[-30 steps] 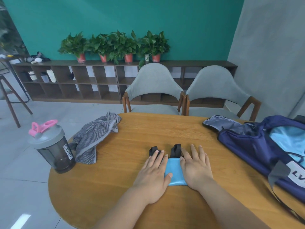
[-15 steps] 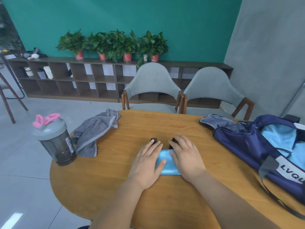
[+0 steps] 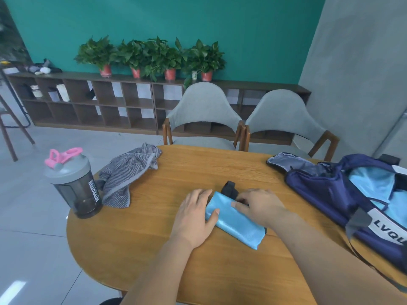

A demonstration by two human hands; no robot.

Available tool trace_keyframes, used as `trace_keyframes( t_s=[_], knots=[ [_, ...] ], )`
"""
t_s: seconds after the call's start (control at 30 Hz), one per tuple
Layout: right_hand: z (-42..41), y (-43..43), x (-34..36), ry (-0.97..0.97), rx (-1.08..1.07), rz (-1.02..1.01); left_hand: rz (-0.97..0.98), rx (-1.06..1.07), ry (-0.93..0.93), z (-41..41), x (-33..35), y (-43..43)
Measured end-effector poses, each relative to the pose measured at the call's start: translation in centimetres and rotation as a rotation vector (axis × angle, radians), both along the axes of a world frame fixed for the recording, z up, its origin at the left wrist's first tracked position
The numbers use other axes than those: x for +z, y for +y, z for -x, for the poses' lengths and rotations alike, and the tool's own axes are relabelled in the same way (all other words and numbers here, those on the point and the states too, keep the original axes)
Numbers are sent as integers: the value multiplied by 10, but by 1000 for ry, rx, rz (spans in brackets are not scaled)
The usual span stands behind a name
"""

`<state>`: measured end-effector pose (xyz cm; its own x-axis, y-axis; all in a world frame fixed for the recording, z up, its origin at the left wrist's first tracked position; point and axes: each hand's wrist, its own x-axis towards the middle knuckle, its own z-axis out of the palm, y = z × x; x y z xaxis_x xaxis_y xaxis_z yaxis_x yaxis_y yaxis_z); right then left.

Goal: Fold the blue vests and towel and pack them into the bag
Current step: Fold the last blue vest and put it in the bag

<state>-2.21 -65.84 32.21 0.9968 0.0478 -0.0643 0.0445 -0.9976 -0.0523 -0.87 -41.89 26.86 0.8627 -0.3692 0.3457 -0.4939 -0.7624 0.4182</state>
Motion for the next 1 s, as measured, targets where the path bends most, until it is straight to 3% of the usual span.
trace_keyframes(
  t_s=[0.33, 0.5, 0.77, 1.0],
  knots=[
    [49, -9, -49, -303, -316, -329, -63, 105, -71, 1, -2, -4],
    [64, 1, -57, -387, -517, -396, -86, 100, -73, 2, -3, -7],
    [69, 5, -55, -394, -594, -399, 92, 214, 350, 35, 23, -62],
    [80, 15, -46, -277, -677, -380, 403, 368, 741, 35, 39, -91]
  ],
)
